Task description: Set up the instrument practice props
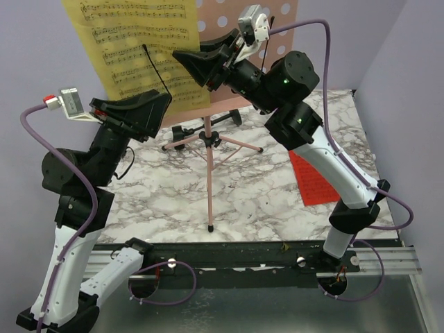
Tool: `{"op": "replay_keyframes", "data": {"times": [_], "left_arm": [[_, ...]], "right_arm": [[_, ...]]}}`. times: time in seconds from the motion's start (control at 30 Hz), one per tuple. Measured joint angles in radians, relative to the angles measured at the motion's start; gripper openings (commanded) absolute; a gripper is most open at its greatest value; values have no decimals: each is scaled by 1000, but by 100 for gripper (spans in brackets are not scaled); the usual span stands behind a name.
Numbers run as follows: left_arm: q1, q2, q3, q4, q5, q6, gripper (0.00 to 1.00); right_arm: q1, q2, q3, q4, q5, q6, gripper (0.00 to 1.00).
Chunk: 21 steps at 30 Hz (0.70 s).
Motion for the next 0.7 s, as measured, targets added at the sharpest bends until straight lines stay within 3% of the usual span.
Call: {"op": "replay_keyframes", "data": {"times": [0.07, 0.17, 0.4, 0.5, 0.57, 0.7], "left_arm": [[0, -24, -3, -14, 0, 1, 77], [0, -71, -10, -58, 0, 6, 83], [0, -170, 23, -181, 19, 34, 92], [-1, -209, 3, -210, 67, 55, 93], [-1, -240, -38, -223, 122, 79, 93], [-4, -304, -155, -266, 255, 125, 97]], "right_arm": [[2, 0, 23, -35, 6, -1, 55], [3, -8, 54, -104, 26, -1, 69], [4, -181, -86, -303, 145, -21, 73], [4, -348, -267, -357, 170, -41, 75], [4, -492, -435, -376, 164, -62, 83], [4, -791, -808, -389, 147, -115, 87]]}}
